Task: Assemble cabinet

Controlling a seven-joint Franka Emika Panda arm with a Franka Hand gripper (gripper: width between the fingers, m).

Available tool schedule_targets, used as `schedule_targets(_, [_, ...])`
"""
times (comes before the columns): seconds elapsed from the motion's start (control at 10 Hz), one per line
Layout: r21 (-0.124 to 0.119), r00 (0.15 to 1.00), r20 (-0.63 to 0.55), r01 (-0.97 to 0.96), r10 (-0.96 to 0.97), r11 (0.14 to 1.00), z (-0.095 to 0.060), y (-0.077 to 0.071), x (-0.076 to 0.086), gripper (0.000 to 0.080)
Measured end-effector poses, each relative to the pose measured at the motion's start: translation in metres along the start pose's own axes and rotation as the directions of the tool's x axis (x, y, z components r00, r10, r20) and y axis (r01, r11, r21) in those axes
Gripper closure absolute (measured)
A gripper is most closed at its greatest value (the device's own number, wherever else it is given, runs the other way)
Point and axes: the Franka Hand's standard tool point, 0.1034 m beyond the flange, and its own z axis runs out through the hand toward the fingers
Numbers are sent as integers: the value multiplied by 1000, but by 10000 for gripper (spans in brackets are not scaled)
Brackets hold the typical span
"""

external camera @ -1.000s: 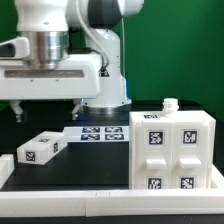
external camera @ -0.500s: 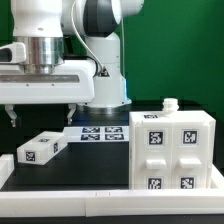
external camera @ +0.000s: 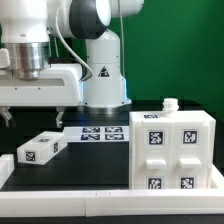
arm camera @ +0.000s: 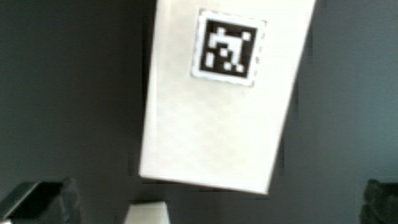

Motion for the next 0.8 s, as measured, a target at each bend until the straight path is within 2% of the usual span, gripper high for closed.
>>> schedule_targets(0.1, [3, 1000, -4, -23, 23, 1000, 6, 4, -6, 2])
schedule_targets(0.2, [0, 1000, -6, -20, 20, 1000, 10, 0, -9, 2])
schedule_targets(0.5, [-1, 1000, -10, -12, 12, 1000, 8, -3, -4, 2])
schedule_targets(0.6, [10, 998, -4, -65, 65, 998, 13, -3, -12, 2])
schedule_targets(0.8, [10, 996, 13, -92, 92, 996, 24, -5, -24, 2])
